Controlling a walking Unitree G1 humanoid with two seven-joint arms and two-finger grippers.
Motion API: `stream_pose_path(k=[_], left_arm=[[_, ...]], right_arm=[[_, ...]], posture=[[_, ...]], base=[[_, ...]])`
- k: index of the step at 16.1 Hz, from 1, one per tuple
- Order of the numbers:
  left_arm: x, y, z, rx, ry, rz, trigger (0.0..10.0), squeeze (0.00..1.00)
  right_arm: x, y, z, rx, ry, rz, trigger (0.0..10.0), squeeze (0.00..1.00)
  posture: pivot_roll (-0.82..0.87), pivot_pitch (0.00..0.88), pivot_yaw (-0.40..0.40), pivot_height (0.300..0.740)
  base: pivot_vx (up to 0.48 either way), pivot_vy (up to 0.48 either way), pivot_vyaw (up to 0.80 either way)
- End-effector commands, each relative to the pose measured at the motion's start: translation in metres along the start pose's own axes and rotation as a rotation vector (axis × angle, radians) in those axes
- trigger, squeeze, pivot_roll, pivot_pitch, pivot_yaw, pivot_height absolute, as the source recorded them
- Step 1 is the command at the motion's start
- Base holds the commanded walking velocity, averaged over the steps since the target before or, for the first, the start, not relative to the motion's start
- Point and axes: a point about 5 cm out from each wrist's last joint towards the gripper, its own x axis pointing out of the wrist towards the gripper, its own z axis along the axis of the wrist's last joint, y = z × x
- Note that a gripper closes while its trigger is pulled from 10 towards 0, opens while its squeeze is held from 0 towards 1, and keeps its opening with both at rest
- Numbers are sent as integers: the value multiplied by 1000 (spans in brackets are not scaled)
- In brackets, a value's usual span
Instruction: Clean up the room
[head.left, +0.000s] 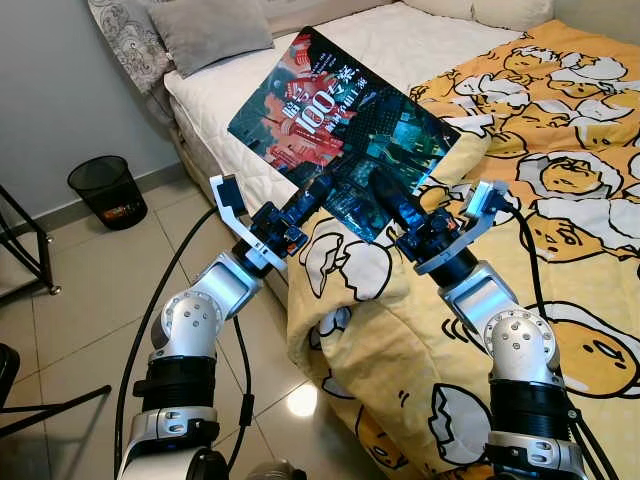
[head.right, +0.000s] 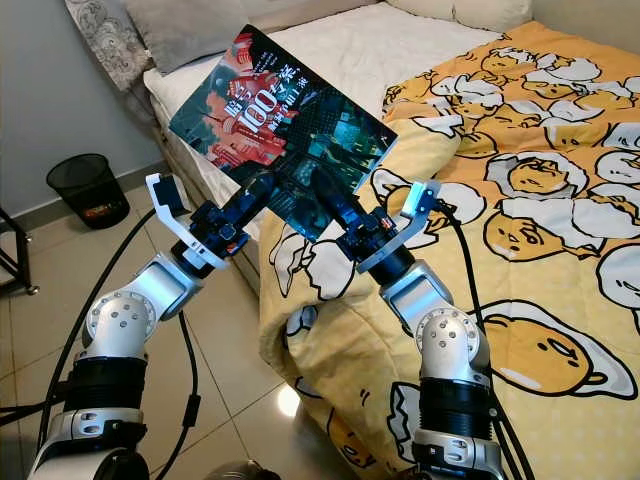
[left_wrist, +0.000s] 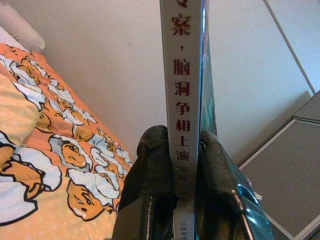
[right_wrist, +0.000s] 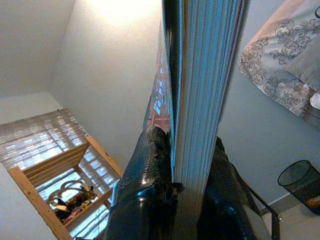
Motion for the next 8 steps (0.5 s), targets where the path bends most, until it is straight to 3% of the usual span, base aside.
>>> stream_pose_path(k=[1, 2, 3, 4, 7, 8], left_arm=[[1, 1, 7, 33, -17, 25, 0, 0], [1, 1, 7, 37, -15, 20, 0, 0], [1, 0, 8, 42, -5, 13, 0, 0], [0, -1, 8, 50, 19, 9, 0, 0], [-1, -3, 12, 68, 63, 3, 0, 0], [-3, -4, 17, 78, 72, 0, 0, 0]], right_arm=[[5, 6, -1, -23, 14, 34, 6627, 0], [5, 6, -1, -10, 17, 43, 10000, 0], [4, 6, -1, -1, 15, 51, 10000, 675], [4, 7, 0, 1, 14, 54, 10000, 1000], [4, 7, 4, -13, 19, 61, 10000, 1000], [4, 6, 8, -31, 23, 55, 10000, 561]], posture=[[30, 0, 92, 740], [31, 0, 93, 740], [31, 0, 93, 740], [31, 0, 94, 740], [30, 0, 96, 740], [30, 0, 98, 740]], base=[[0, 0, 0], [0, 0, 0], [0, 0, 0], [0, 0, 0], [0, 0, 0], [0, 0, 0]])
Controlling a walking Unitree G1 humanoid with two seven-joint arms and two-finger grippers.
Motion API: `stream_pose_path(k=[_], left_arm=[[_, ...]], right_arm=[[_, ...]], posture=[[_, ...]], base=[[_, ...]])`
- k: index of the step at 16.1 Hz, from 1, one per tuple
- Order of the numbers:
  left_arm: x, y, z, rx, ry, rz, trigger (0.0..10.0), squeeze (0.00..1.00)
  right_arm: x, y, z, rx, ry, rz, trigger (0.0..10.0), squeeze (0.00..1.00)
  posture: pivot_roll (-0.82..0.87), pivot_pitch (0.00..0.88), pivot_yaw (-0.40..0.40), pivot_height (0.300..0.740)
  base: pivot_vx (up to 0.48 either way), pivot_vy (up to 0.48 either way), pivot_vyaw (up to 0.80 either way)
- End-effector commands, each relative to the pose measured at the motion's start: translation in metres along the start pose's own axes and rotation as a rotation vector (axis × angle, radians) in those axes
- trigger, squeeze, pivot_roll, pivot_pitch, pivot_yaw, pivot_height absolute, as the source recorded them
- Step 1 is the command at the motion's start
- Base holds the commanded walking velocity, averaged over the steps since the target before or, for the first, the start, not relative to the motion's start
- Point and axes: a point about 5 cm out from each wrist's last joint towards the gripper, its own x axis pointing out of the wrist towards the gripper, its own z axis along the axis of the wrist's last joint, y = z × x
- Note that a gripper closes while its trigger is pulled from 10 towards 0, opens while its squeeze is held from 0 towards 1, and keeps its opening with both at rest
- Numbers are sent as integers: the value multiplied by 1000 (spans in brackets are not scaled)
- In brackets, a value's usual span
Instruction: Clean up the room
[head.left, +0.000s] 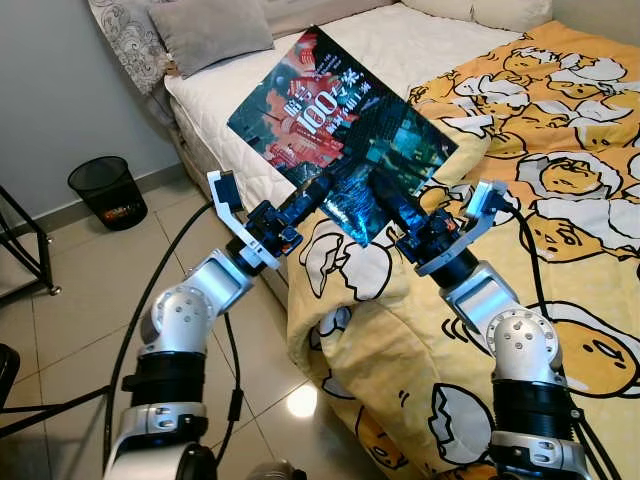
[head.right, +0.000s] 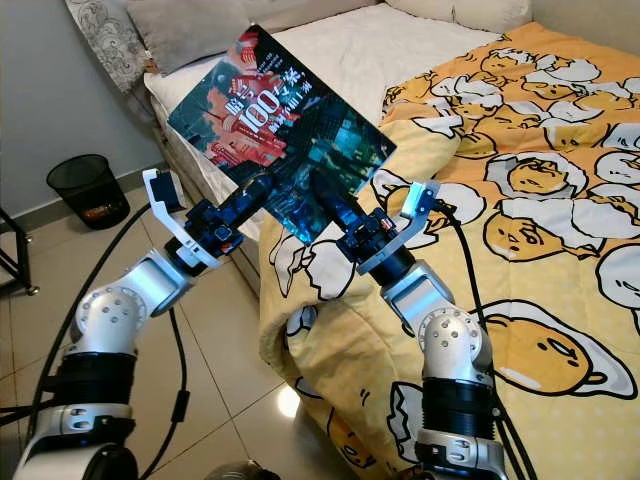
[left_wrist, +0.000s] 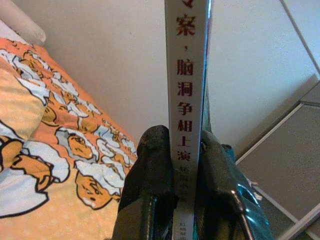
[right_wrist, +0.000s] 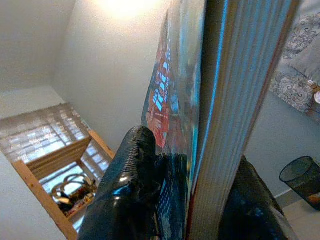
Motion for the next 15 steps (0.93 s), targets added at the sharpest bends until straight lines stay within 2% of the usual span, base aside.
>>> stream_pose_path(k=[1, 8, 10, 15], left_arm=[[0, -3, 10, 45, 10, 0, 0, 0], [-21, -4, 27, 110, 146, 7, 0, 0], [-29, -1, 37, 159, 194, 31, 0, 0], [-32, 2, 49, 240, 276, 45, 0, 0]], right_arm=[[6, 6, 5, -25, -6, 45, 10000, 16], [5, 2, 24, -87, 10, 58, 10000, 0], [3, 5, 26, -101, 59, 105, 10000, 0], [-3, 6, 21, -140, 180, 149, 10000, 0]], posture=[[30, 0, 98, 740], [41, 0, 90, 740], [46, 0, 84, 740], [48, 0, 81, 740]], base=[[0, 0, 0], [0, 0, 0], [0, 0, 0], [0, 0, 0]])
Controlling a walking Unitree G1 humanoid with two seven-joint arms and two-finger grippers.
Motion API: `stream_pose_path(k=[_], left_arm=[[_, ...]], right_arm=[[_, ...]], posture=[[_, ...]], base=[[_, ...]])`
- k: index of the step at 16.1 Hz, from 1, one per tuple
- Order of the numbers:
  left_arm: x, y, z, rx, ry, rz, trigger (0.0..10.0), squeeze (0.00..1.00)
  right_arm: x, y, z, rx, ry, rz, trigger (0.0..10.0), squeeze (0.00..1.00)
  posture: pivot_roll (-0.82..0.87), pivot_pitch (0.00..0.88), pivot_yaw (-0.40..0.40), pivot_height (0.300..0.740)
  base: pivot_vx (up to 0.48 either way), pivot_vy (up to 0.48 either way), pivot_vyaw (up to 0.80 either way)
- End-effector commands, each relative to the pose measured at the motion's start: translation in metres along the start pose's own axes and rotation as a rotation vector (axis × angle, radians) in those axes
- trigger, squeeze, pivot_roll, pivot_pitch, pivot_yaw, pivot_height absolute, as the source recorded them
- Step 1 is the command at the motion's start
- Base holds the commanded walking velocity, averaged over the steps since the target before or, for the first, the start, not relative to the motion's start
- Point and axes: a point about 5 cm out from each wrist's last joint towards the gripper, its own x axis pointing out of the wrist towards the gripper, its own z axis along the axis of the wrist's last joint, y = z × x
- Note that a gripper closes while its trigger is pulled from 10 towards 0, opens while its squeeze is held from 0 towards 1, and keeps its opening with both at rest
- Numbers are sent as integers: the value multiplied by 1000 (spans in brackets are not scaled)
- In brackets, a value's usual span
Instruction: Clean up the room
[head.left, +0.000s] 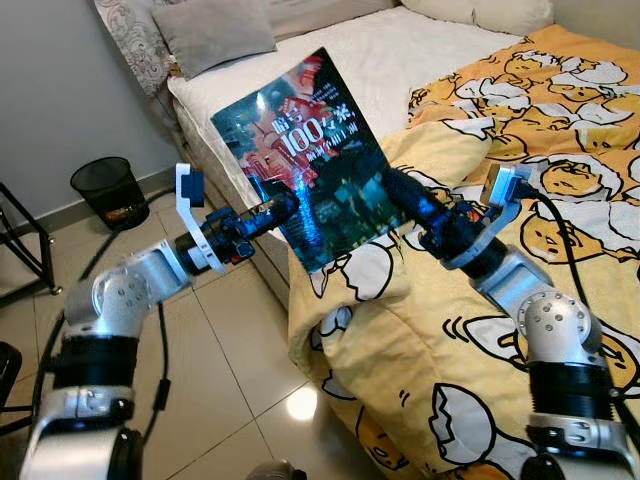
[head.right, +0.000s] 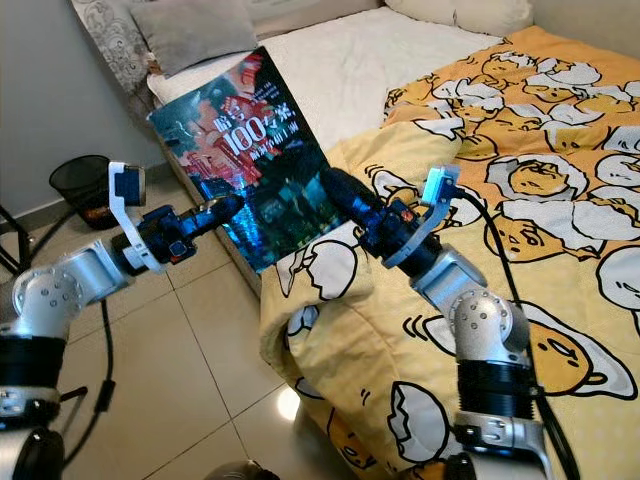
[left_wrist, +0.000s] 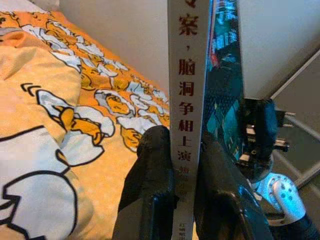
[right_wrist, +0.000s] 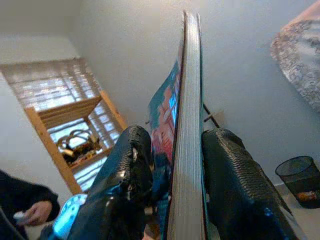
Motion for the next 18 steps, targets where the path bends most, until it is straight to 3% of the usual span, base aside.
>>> stream_pose_path(k=[1, 4, 9, 12, 15, 18], left_arm=[[2, -2, 10, 69, 29, -10, 0, 0], [3, -1, 13, 127, 97, -13, 0, 0], [-4, 9, 20, 293, 252, 47, 0, 0], [-9, 10, 27, 369, 295, 69, 0, 0], [-3, 3, 34, 447, 319, 39, 0, 0], [2, 0, 32, 465, 324, 2, 0, 0]], right_arm=[[4, 7, -6, -29, 82, 54, 10000, 0], [5, 7, -12, -74, 170, 66, 10000, 0], [3, 3, -14, -132, 255, 57, 10000, 0], [0, 0, -13, -165, 290, 43, 10000, 0], [4, -4, -20, -234, 354, 11, 10000, 0], [8, -7, -29, -260, 387, -16, 10000, 0]], posture=[[48, 0, 81, 740], [43, 0, 85, 740], [47, 0, 78, 740], [48, 0, 77, 740], [49, 0, 77, 740], [49, 0, 76, 740]], base=[[0, 0, 0], [0, 0, 0], [0, 0, 0], [0, 0, 0], [0, 0, 0], [0, 0, 0]])
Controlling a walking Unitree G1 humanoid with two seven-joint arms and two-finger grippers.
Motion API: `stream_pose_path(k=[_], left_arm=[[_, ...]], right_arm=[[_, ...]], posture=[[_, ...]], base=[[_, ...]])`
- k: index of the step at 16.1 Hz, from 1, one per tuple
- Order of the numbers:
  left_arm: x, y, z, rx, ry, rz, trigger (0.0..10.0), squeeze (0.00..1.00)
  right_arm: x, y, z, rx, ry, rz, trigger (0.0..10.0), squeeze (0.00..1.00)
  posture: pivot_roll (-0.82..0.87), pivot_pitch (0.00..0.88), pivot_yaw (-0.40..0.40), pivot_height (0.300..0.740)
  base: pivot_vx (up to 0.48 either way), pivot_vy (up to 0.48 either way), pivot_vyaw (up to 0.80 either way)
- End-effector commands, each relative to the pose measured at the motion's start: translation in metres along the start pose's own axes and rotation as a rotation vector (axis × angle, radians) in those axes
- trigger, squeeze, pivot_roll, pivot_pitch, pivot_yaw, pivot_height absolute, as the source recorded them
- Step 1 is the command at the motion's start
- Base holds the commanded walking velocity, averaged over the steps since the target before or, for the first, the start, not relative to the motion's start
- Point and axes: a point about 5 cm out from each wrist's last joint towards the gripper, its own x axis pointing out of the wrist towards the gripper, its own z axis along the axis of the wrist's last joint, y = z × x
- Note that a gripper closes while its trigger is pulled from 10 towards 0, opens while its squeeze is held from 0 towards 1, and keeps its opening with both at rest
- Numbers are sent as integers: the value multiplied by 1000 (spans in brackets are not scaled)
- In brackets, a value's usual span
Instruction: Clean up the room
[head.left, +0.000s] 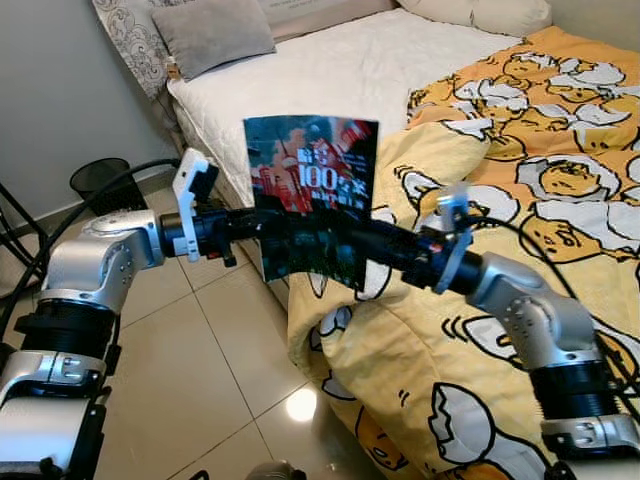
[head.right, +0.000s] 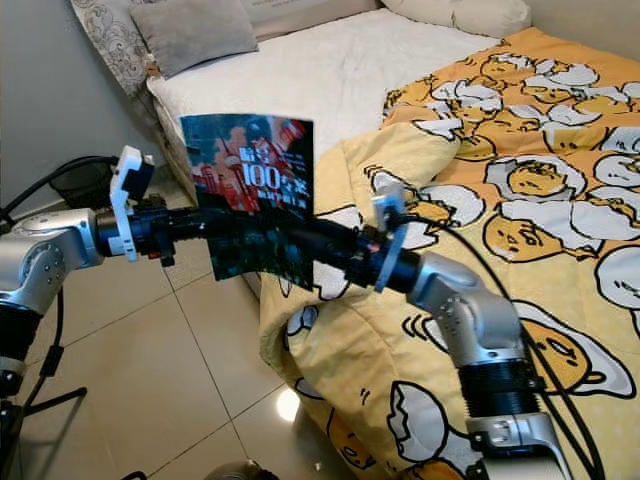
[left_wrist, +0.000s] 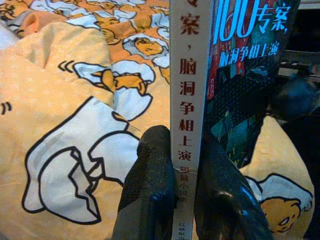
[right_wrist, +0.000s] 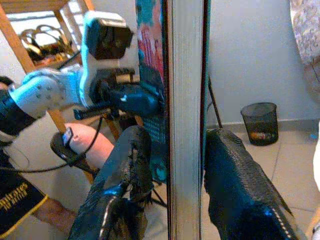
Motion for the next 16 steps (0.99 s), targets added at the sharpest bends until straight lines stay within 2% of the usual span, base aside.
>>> stream_pose_path(k=[1, 6, 7, 9, 16], left_arm=[[4, -4, 15, 70, -26, -27, 0, 0], [3, -2, 12, 83, -3, -26, 0, 0], [2, -1, 12, 87, 4, -24, 0, 0], [0, -1, 10, 92, 14, -21, 0, 0], [-1, 7, 9, 119, 11, 51, 0, 0]], right_arm=[[11, 1, -2, -31, 25, -5, 10000, 0], [12, -1, -4, -46, 25, -19, 10000, 0], [12, -2, -3, -47, 24, -16, 5804, 0], [12, -2, -3, -46, 20, -8, 0, 0], [11, 2, -2, -37, 19, 40, 0, 0]], posture=[[47, 0, 78, 740], [47, 0, 78, 740], [48, 0, 77, 740], [48, 0, 77, 740], [49, 0, 74, 740]], base=[[0, 0, 0], [0, 0, 0], [0, 0, 0], [0, 0, 0], [0, 0, 0]])
